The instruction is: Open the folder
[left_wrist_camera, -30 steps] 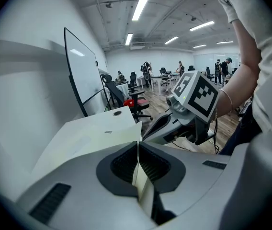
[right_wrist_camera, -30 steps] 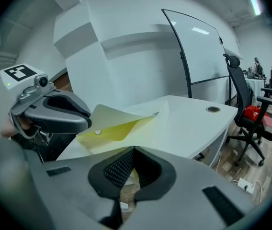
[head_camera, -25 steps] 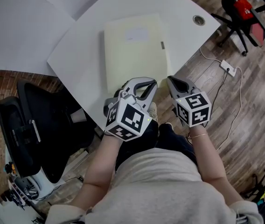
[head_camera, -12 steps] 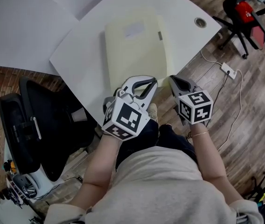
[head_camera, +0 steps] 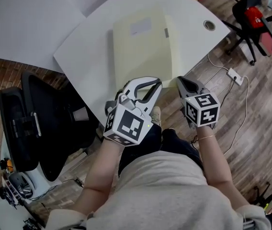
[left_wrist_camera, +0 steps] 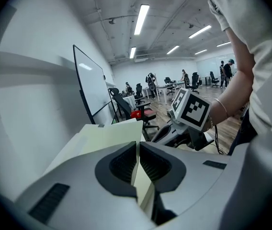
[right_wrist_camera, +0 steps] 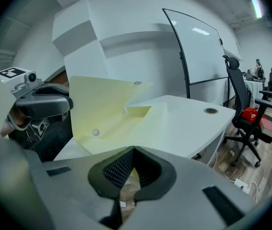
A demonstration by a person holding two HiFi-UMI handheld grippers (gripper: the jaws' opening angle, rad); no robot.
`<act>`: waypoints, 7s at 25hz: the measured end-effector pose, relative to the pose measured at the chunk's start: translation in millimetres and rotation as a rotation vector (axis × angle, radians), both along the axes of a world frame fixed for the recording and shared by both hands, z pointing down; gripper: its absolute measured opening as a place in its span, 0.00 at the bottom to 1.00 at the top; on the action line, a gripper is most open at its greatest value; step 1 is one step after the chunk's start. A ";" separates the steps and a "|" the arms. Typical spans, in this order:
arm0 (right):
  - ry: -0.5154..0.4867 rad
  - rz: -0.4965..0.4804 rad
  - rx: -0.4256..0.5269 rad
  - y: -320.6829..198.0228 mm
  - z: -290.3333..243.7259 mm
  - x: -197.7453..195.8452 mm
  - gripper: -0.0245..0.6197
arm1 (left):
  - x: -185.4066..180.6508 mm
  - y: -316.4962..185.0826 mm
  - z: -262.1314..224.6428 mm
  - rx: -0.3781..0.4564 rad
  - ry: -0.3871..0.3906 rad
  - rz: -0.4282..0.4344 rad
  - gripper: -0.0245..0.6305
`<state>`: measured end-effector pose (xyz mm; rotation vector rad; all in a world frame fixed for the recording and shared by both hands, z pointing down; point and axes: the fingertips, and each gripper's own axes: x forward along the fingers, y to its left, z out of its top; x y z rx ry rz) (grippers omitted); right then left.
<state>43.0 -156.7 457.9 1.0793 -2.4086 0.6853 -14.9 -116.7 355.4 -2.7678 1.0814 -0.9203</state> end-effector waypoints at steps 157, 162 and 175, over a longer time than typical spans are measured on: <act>0.177 -0.418 0.003 48.1 4.1 -79.5 0.07 | -271.1 168.5 142.3 -0.306 0.760 -1.274 0.08; 0.176 -0.416 0.006 47.5 3.7 -79.3 0.07 | -271.4 169.0 147.7 -0.317 0.775 -1.286 0.08; 0.181 -0.410 0.013 48.7 4.0 -79.6 0.07 | -272.8 168.6 153.6 -0.325 0.786 -1.295 0.09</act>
